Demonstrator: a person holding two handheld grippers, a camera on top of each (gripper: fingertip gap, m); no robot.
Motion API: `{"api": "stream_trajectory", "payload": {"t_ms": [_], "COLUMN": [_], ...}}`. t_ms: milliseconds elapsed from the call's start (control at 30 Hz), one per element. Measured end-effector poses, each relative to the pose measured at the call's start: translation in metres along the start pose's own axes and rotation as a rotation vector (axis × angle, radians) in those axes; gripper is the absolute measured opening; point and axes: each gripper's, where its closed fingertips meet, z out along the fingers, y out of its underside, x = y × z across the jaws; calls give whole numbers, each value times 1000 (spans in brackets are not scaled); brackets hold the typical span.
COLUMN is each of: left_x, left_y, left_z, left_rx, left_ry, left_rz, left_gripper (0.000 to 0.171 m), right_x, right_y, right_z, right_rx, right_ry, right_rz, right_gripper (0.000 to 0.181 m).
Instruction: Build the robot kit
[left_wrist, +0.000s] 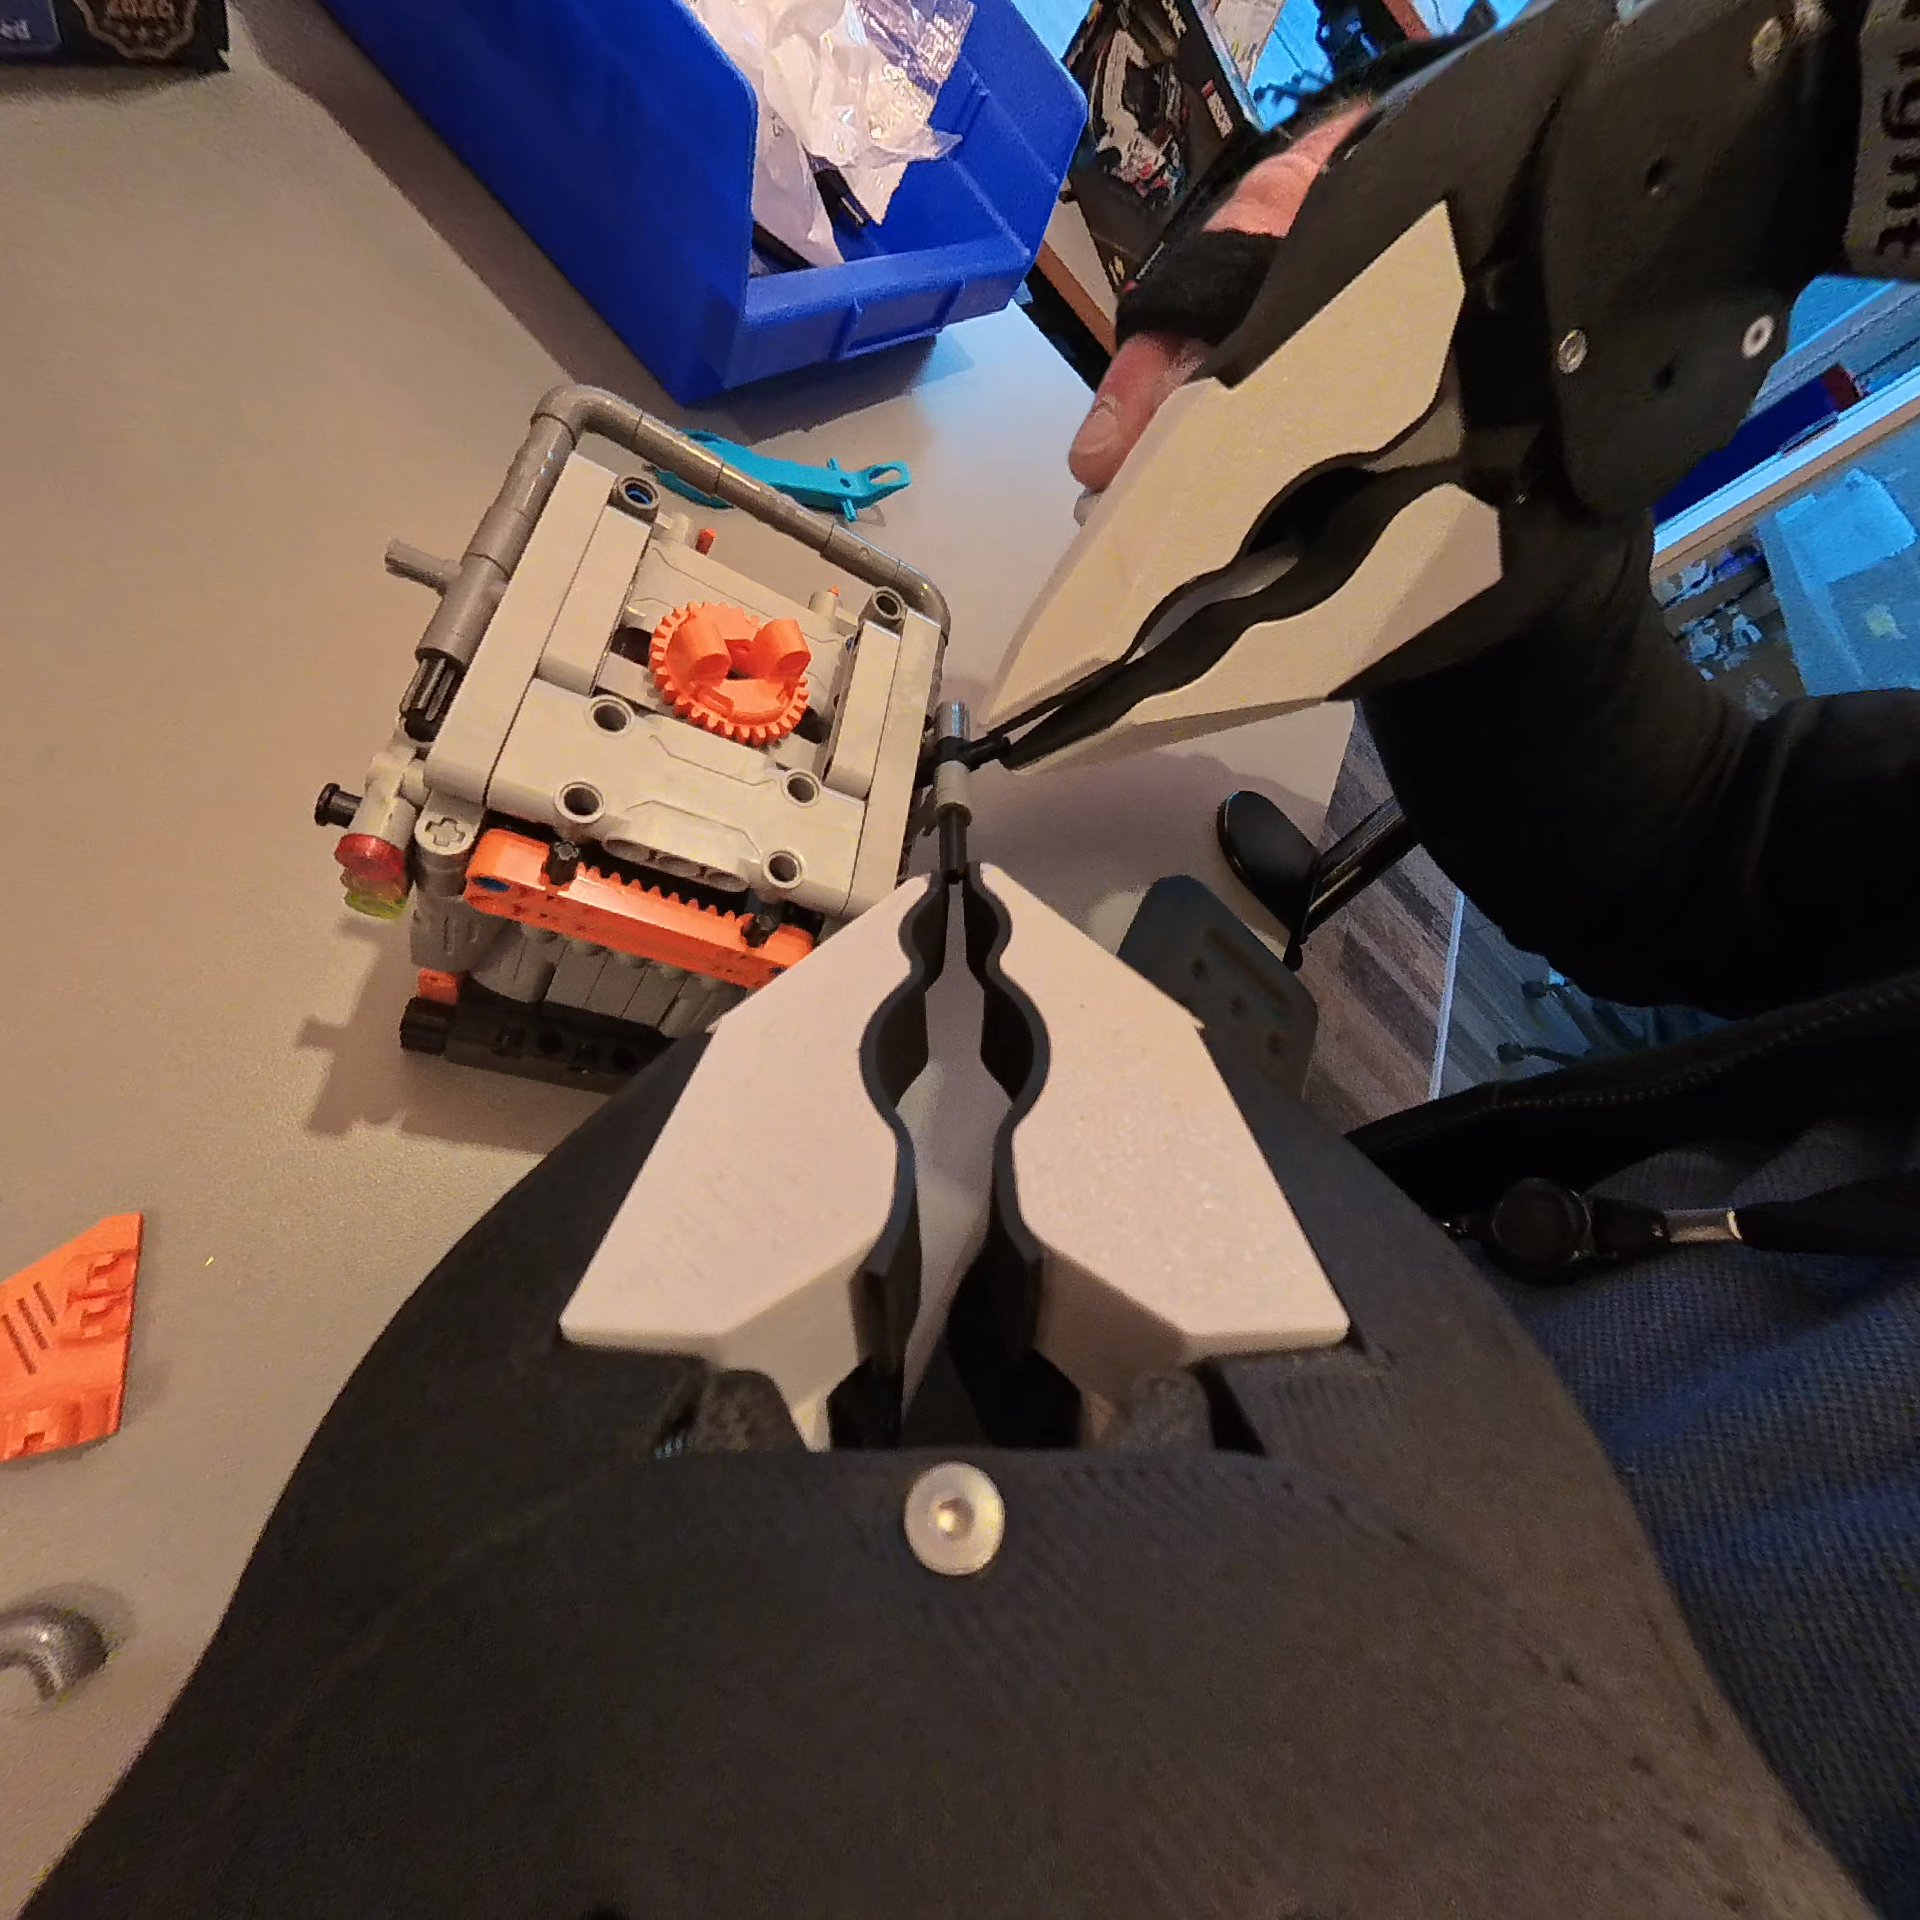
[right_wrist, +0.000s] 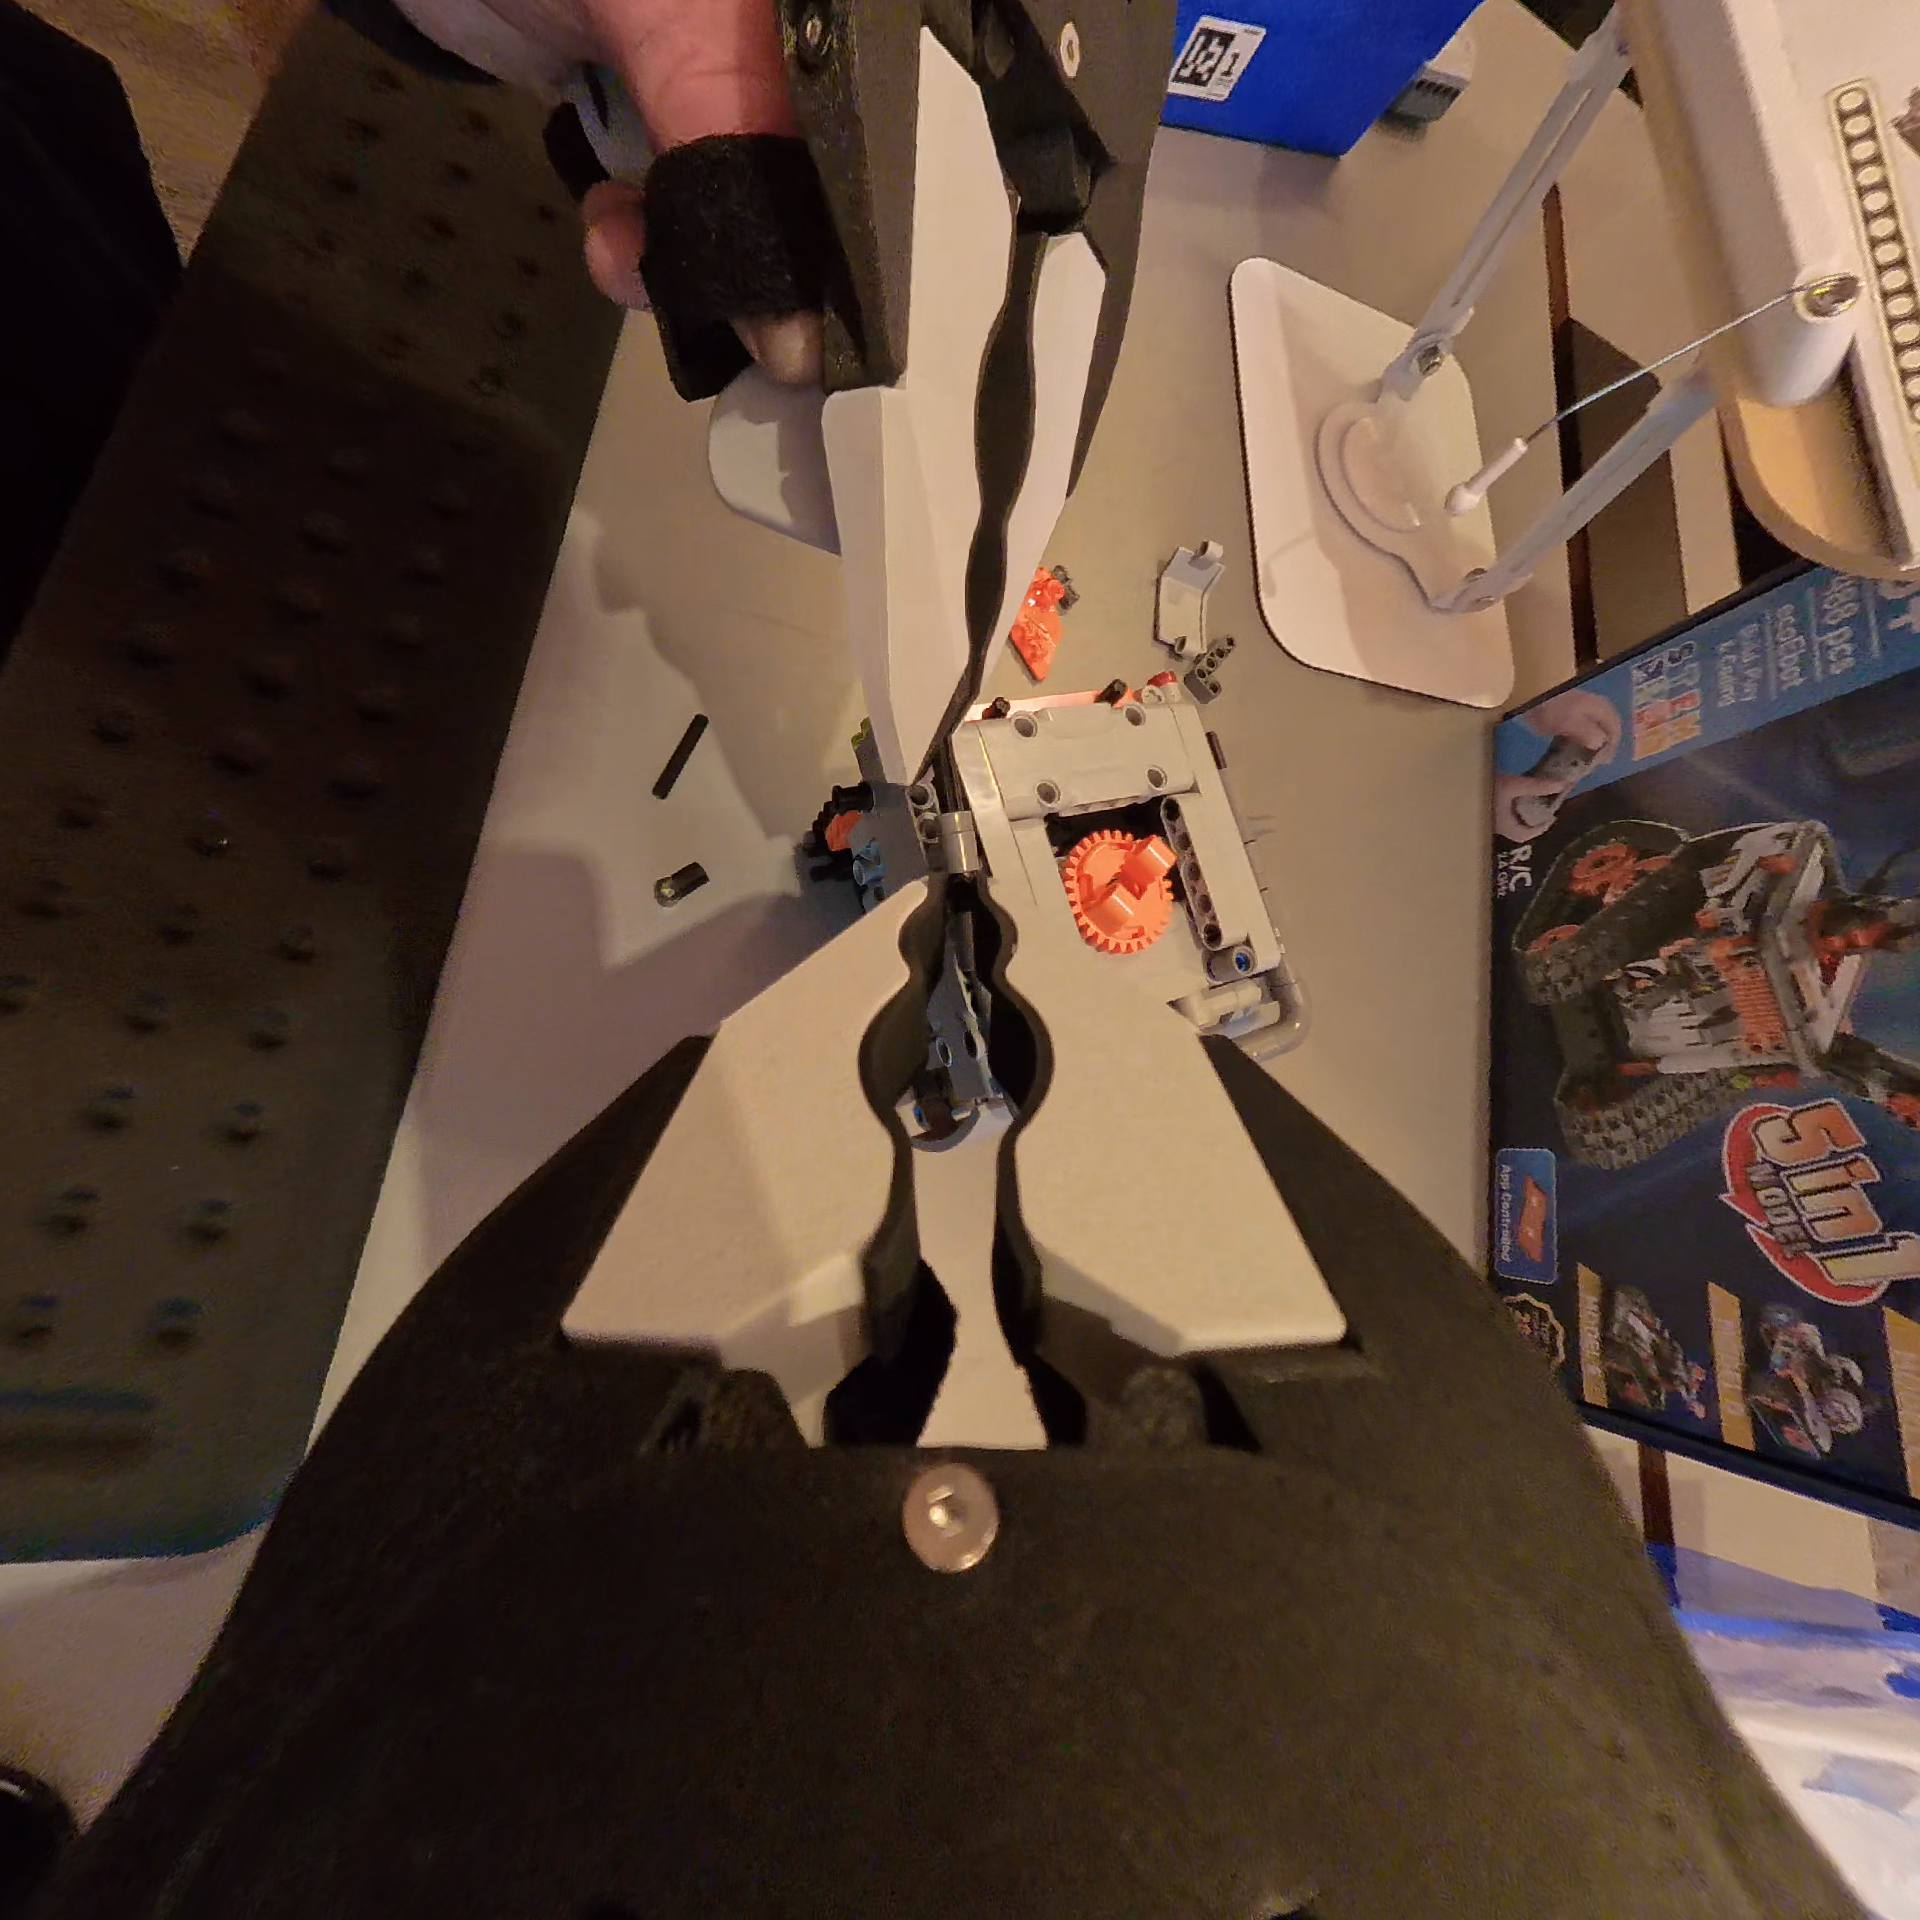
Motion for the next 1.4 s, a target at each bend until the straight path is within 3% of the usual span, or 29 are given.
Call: {"api": "stream_trajectory", "payload": {"t_ms": [400,900,1400], "left_x": [-7,-16,-14], "left_y": [1,4,3], "left_z": [-1,-3,-4], "left_rx": [26,62,88], "left_ry": [-99,-224,-245], "left_rz": [79,256,296], "left_gripper": [1,0,0], "right_x": [2,0,0], "right_y": [-1,-3,-7], "right_z": [4,9,6], "right_rx": [-3,-74,-46], "right_ry": [111,398,448], "right_rz": [-45,-207,-223], "right_gripper": [0,1,1]}}
